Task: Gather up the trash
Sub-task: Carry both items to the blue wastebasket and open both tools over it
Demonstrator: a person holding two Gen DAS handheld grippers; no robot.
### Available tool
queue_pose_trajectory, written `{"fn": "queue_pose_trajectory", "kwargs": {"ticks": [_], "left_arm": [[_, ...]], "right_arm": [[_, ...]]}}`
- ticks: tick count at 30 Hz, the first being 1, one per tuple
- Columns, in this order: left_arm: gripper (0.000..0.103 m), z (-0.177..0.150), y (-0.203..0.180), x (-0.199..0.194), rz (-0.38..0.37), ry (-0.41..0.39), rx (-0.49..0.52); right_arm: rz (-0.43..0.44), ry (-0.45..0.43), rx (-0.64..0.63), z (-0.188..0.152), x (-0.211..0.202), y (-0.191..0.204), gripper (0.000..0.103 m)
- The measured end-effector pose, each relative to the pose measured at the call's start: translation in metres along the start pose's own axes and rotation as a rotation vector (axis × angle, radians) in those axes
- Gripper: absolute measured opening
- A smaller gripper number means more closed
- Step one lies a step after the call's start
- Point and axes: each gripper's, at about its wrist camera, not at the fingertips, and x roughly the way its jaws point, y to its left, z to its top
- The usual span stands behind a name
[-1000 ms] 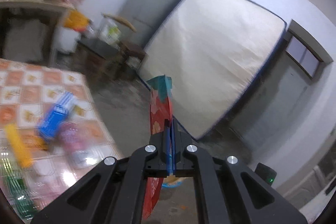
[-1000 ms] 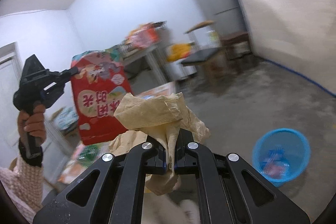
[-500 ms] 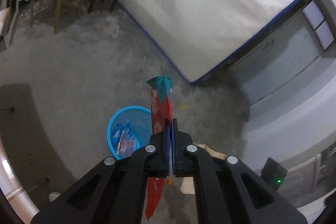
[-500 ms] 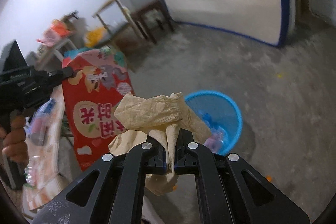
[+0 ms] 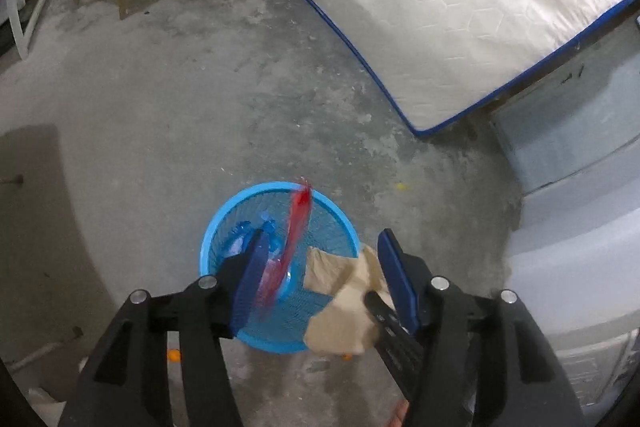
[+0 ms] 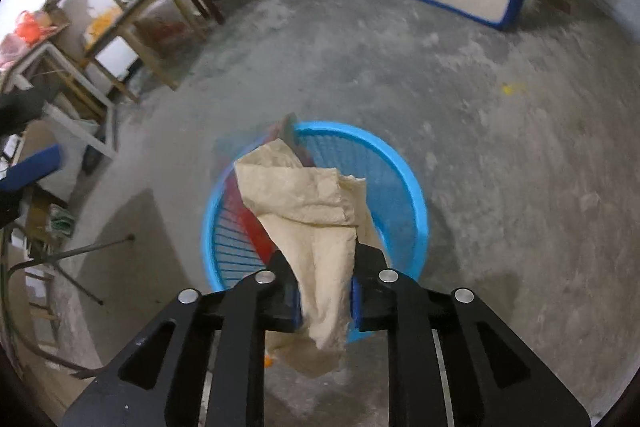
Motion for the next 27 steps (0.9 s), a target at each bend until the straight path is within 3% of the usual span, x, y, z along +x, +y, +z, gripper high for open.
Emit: {"fn": "queue_pose_trajectory", "kwargs": {"ticks": [9,15,17,21,24,27], "left_arm": [[0.06,0.006,0.008,-0.067,-0.053,-0.049,-0.001],[0.061,-0.014,0.003,-0.174,-0.047,-0.117,0.106],[0.065,-0.028,0.009,-0.216,-0.019,-0.148,0.141],[0.073,-0.074,0.041,-0.299,0.028,-0.226,0.155],[0.078,-0.12,0.078,-0.343,0.06,-0.268,0.114],[0.079,-0.169,0.117,-0.377,0.15,-0.317,0.044]], "right_arm": [[-0.026,-0.007,-0.012,-0.007,-0.002,-0.001,0.024],[-0.001,-0.002,-0.003,0.005,0.015,0.005,0.024],[0.021,0.004,0.005,0.01,0.022,0.009,0.025],[0.06,0.052,0.006,0.022,0.046,0.024,0.055],[0.023,0.09,0.004,0.026,0.062,0.029,0.064],[-0.055,0.136,0.017,0.026,0.074,0.025,0.066]]}}
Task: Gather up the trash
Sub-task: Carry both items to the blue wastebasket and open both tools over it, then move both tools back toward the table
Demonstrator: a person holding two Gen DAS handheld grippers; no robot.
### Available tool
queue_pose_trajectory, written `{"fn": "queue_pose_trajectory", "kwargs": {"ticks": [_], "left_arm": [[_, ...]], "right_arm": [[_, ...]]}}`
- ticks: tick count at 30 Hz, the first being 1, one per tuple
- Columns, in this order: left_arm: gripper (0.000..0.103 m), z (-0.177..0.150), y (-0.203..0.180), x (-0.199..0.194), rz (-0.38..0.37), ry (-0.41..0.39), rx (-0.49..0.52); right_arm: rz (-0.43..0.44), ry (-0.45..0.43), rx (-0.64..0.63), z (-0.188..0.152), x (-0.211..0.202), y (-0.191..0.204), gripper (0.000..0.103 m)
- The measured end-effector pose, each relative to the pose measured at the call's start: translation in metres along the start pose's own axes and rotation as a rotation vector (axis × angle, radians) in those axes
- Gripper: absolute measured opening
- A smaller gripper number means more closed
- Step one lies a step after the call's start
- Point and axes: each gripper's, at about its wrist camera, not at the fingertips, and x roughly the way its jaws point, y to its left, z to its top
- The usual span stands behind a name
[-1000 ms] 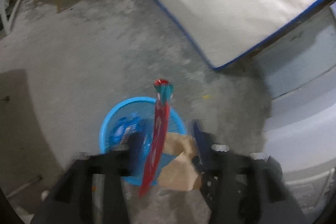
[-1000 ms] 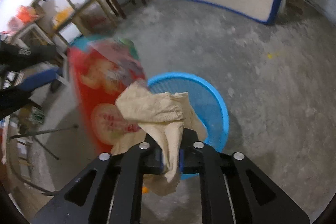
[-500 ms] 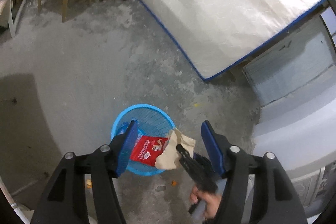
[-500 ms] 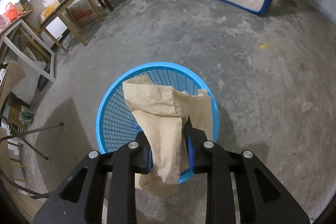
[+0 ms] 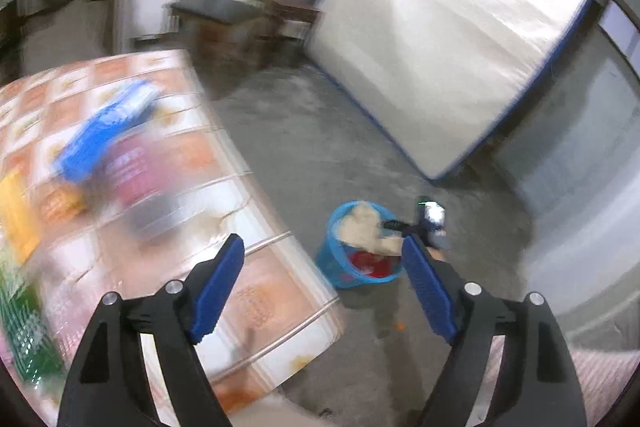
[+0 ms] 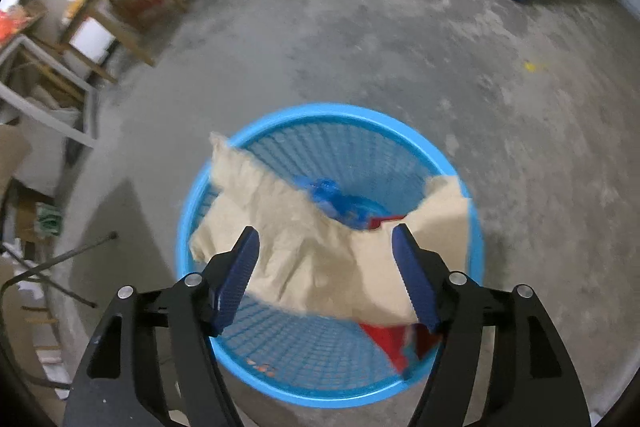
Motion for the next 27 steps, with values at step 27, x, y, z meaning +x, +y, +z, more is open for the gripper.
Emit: {"fn": "queue_pose_trajectory", "kwargs": {"ticks": [27], "left_arm": [[0.086,-0.096,0.107,-0.116,0.207,-0.265,-0.174]], "right_arm": [[0.344,-0.247,0.059,-0.013,-0.156,0.017,0.034]]}}
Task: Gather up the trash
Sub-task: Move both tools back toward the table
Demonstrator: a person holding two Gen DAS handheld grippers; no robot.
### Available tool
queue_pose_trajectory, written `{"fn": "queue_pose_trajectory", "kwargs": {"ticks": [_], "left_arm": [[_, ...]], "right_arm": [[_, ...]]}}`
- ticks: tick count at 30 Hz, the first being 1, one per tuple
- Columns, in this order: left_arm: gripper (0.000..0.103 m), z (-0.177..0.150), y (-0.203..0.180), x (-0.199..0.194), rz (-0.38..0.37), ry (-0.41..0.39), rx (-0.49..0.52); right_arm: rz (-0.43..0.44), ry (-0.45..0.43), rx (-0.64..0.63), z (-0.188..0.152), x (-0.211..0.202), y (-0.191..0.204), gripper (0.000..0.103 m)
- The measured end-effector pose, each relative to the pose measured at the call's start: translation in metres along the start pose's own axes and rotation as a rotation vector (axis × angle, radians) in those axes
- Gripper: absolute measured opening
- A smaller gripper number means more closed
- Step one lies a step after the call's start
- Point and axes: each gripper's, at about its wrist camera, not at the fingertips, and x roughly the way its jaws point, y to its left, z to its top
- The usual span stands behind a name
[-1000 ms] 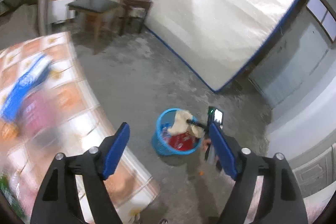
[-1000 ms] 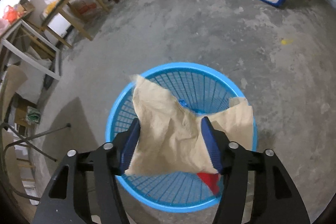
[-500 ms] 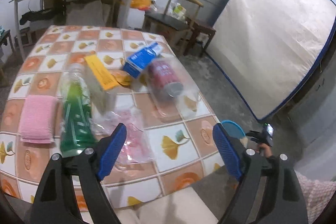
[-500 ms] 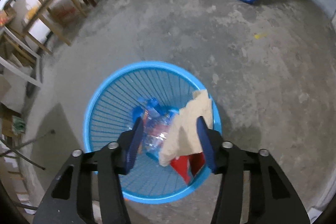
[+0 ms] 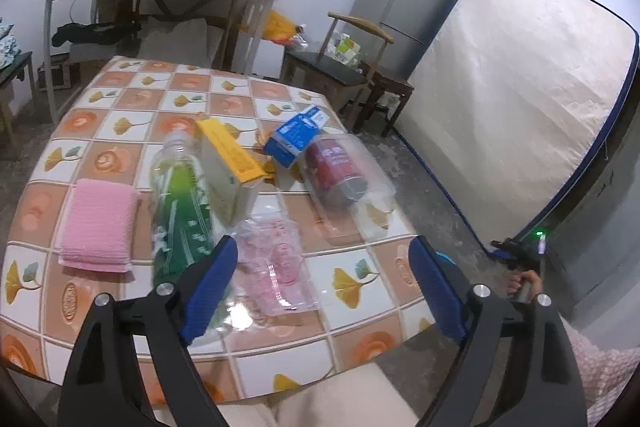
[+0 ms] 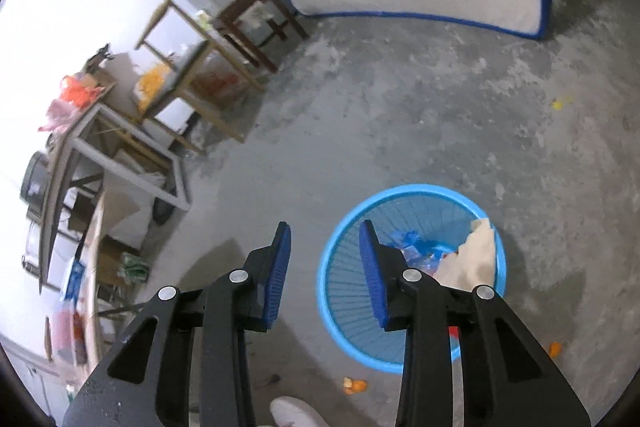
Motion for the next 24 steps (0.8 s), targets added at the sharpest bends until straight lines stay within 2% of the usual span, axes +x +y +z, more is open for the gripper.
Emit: {"fn": "queue_pose_trajectory", "kwargs": {"ticks": [4,6,10,15,20,24], "left_arm": [[0.087,-0.009,0.017,0.0,0.027,0.024,-0.028],[0.096,-0.011,0.026,0.001,0.023,0.039,-0.049],[0.097,-0.014,0.041,0.0,0.015,0.04,-0.076],[0.097,-0.011,0.054,-0.002,0.017,0.028,-0.101],[0.097,-0.013,0.064,-0.012,0.036,0.01,-0.09],[0.097,-0.02,0.075,-0.023,-0.004,0.003,-0.094]], "right_arm": [[0.032,-0.007,-0.144,-0.032,-0.038,0.037,0.044],[0.019,-0.027,-0.219,-0.051,-0.061,0.055,0.058],[-0.087,-0.07,-0.282,-0.073,-0.103,0.078,0.069],[-0.214,-0.116,-0.404,-0.093,-0.14,0.125,0.095],[-0.185,-0.103,-0.501,-0.121,-0.153,0.185,0.095],[-0.118,-0.074,-0.672,-0.156,-0.145,0.242,0.095]]}}
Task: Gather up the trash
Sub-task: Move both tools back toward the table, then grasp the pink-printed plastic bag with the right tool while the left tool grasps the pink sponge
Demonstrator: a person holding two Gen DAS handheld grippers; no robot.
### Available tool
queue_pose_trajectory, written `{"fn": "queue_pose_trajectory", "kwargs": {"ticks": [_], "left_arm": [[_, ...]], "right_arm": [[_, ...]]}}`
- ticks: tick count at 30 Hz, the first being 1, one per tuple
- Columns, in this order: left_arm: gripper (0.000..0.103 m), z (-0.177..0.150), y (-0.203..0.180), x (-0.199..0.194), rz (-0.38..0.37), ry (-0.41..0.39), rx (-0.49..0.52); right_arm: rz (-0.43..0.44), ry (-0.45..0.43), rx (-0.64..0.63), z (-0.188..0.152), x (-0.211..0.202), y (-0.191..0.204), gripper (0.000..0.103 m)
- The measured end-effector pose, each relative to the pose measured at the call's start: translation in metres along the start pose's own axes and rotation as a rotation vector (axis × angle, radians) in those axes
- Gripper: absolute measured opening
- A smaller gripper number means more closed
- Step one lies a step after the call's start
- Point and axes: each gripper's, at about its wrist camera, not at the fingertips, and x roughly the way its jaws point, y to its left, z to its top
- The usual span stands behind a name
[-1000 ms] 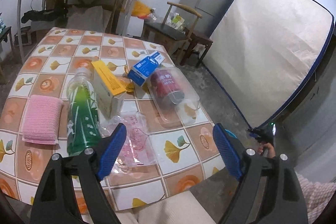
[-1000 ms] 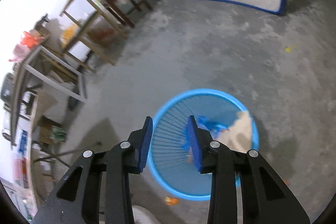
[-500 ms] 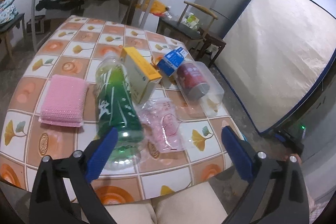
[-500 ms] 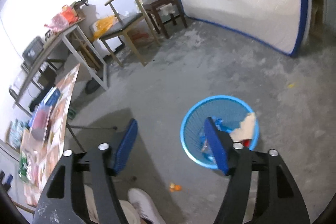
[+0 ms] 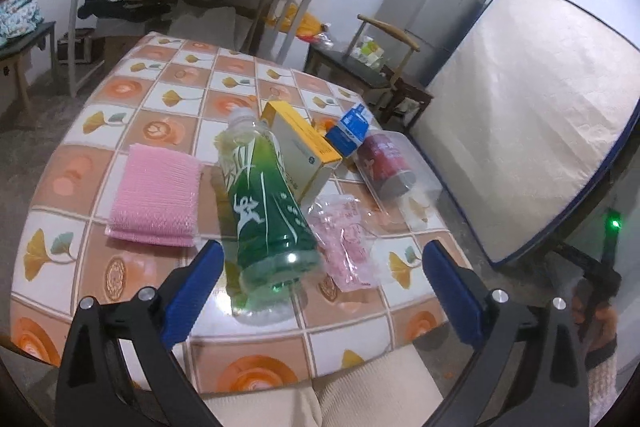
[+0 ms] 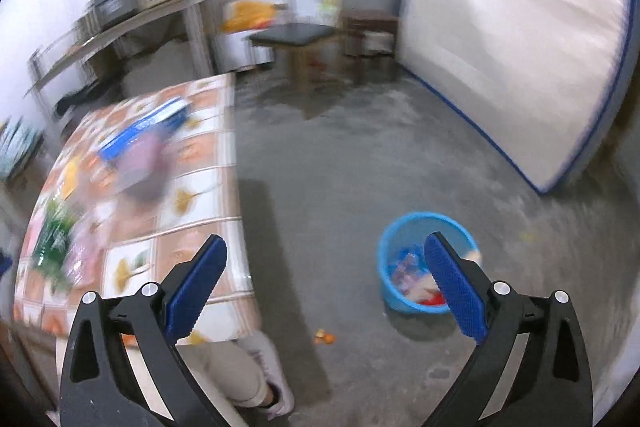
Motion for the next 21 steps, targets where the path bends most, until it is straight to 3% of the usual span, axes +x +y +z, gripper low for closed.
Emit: {"fn": "queue_pose_trajectory", "kwargs": {"ticks": [3,6,10,15,17,21], "left_arm": [[0.097,-0.007,0.007,-0.011,0.019,-0.018,0.016],[0.097,-0.012,0.013,-0.019,0.034,-0.037,0.049],[0.097,-0.015,0.024,-0.022,0.061,-0.044,0.072],[0.097,-0.016,0.04,-0.017,0.136,-0.039,0.103],[0.097,-0.017,0.046,-0.015,0.153,-0.029,0.112],[0.097,-0.02,0.056,-0.014,0.191,-0.017,0.132]], "right_arm": [[0.042,-0.047,-0.118,0.003,-0.003,0.047,0.095],[0.145,-0.102,-0.21,0.002,-0.007,0.091,0.095],[0.296,-0.105,-0.235,0.002,0.004,0.144,0.095],[0.482,0.065,-0.153,0.0,0.048,0.189,0.095],[0.505,0.161,-0.122,-0.003,0.074,0.205,0.093],[0.496,0.256,-0.113,-0.009,0.098,0.235,0.081]]}}
